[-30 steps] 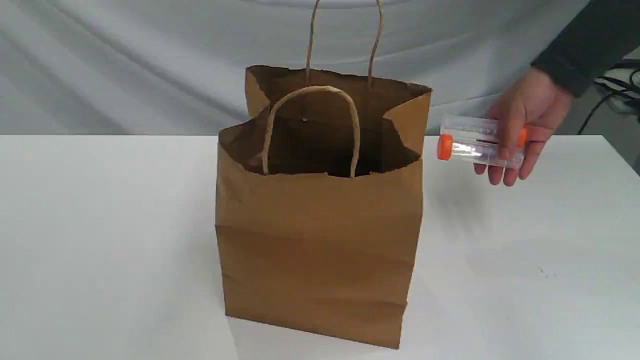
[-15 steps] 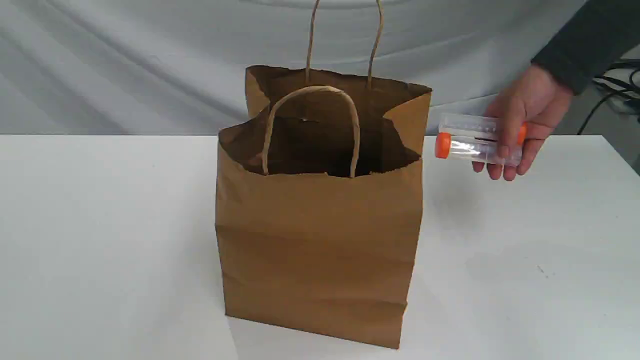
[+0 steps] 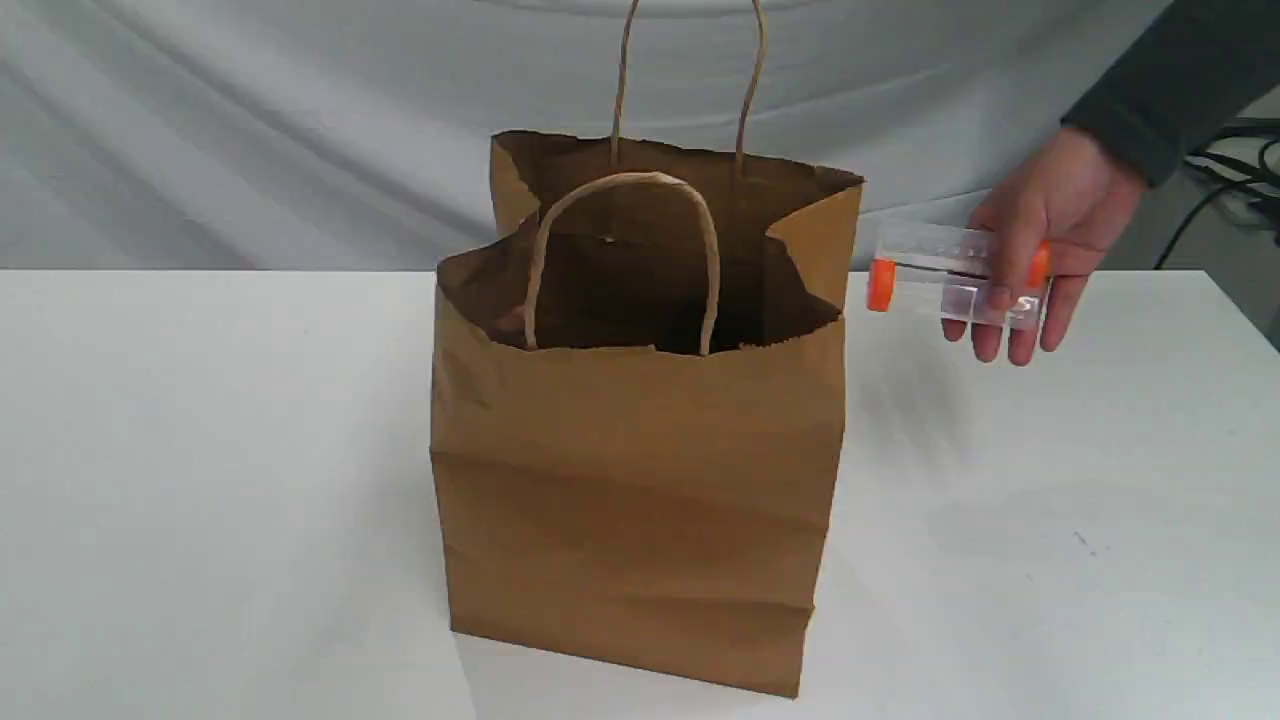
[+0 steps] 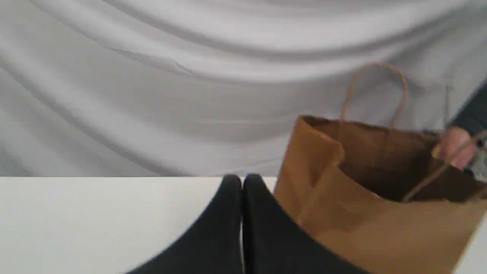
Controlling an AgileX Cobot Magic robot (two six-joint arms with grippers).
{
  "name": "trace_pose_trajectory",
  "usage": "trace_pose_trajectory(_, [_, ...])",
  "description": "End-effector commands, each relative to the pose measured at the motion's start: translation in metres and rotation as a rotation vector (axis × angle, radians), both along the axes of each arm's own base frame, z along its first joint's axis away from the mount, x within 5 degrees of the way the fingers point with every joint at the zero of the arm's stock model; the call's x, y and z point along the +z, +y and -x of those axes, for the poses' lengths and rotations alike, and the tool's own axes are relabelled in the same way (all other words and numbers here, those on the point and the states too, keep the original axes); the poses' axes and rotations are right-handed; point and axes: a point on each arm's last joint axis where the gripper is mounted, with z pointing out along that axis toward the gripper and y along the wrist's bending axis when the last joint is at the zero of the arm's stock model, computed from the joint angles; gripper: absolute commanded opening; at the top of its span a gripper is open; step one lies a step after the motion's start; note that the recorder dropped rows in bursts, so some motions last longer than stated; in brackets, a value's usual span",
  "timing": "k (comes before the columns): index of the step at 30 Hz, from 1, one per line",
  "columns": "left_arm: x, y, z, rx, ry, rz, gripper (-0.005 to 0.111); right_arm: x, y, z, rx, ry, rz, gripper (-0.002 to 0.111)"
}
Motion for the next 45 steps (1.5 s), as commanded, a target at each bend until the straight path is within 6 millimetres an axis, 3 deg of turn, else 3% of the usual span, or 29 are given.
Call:
trace_pose_trajectory(1, [0.018, -0.015, -0.016, -0.187, 0.058, -0.135, 0.0, 0.0, -0.001, 0.0, -0.013, -0.004, 0.027, 0.0])
trace_pose_trajectory(10, [0.057, -0.041, -0.081, -0.599, 0.203, -0.247, 0.0, 0.0, -0.001, 0.0, -0.013, -0.004, 0.029, 0.0])
trace_pose_trajectory(16, [0.063, -0.051, -0.113, -0.842, 0.325, -0.257, 0.0, -0.001, -0.001, 0.0, -0.01, -0.001, 0.029, 0.0])
trace_pose_trajectory(22, [0.061, -0.055, -0.146, -0.879, 0.328, -0.16, 0.002, -0.001, -0.001, 0.0, -0.009, 0.001, 0.033, 0.0])
trace_pose_trajectory(27, [0.053, -0.056, -0.159, -0.884, 0.345, -0.142, 0.013, -0.001, -0.001, 0.0, -0.009, 0.001, 0.033, 0.0])
trace_pose_trajectory(31, [0.049, -0.06, -0.164, -0.887, 0.334, -0.159, 0.035, -0.001, 0.0, 0.0, -0.008, 0.003, 0.032, 0.0])
trace_pose_trajectory(35, [0.051, -0.079, -0.167, -0.862, 0.242, -0.23, 0.055, -0.002, 0.0, 0.0, -0.004, 0.009, 0.042, 0.0])
trace_pose_trajectory(39, [0.05, -0.105, -0.169, -0.829, 0.134, -0.344, 0.054, -0.002, 0.001, 0.0, 0.004, 0.018, 0.046, 0.0])
trace_pose_trajectory(45, [0.043, -0.127, -0.173, -0.887, 0.131, -0.478, 0.05, -0.003, 0.001, 0.0, 0.005, 0.02, 0.046, 0.0])
